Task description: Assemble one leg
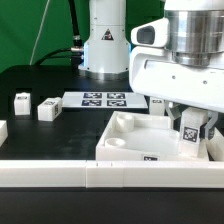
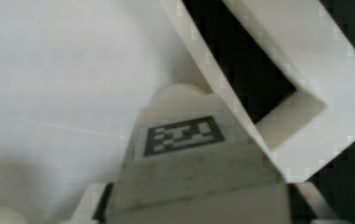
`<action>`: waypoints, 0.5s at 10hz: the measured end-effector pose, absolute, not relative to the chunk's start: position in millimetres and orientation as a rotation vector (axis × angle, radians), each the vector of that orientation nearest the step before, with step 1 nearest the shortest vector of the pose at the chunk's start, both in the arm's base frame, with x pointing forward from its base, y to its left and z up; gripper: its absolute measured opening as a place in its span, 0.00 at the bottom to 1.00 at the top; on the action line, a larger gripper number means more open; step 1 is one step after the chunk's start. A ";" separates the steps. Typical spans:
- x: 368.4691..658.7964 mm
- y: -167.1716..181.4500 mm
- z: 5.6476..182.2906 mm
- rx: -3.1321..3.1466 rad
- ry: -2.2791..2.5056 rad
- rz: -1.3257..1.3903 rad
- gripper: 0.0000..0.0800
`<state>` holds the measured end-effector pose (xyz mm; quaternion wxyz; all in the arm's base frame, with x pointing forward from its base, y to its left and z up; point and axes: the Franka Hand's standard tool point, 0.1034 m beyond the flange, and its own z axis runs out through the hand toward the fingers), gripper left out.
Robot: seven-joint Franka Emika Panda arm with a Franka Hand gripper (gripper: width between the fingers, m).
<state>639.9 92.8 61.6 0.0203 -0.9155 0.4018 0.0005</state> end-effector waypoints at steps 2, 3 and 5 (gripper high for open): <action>639.1 86.3 61.7 -2.771 1.439 -0.014 0.40; 638.4 82.8 62.1 -2.756 1.492 -0.020 0.40; 637.8 81.1 61.5 -2.761 1.496 -0.020 0.40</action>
Offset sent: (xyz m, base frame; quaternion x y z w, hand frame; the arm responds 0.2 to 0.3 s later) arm 0.0000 0.0000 0.0000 0.0000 0.0000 0.1593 0.9872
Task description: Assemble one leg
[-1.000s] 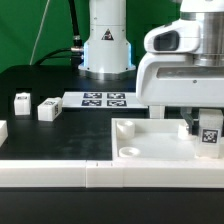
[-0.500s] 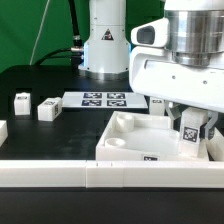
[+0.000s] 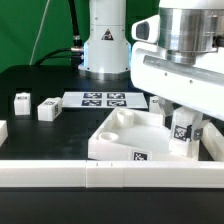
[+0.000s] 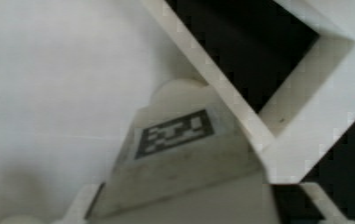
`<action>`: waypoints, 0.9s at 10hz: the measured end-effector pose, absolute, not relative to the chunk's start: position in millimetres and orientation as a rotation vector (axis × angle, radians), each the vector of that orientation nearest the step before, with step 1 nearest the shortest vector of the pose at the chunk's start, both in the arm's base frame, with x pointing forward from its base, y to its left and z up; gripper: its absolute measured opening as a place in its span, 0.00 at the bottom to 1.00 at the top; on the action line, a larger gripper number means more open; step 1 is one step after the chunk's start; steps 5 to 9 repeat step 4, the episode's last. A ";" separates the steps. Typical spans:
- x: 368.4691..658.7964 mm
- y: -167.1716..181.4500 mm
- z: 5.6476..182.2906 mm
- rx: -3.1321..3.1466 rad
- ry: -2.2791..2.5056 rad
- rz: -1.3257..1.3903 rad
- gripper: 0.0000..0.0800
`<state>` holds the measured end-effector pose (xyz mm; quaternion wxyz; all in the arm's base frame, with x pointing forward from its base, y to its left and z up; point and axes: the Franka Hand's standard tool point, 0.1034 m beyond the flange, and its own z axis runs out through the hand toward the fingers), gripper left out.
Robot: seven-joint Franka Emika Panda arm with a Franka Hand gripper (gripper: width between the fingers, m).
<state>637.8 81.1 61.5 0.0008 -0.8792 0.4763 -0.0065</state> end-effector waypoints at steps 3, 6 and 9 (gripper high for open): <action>637.6 81.1 61.0 -2.761 1.496 -0.020 0.78; 637.5 81.1 60.9 -2.761 1.496 -0.020 0.78; 637.5 81.1 60.9 -2.761 1.496 -0.020 0.78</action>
Offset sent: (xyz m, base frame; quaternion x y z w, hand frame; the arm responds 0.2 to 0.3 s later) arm 0.0000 0.0000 0.0000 0.0000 0.0000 0.0000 1.0000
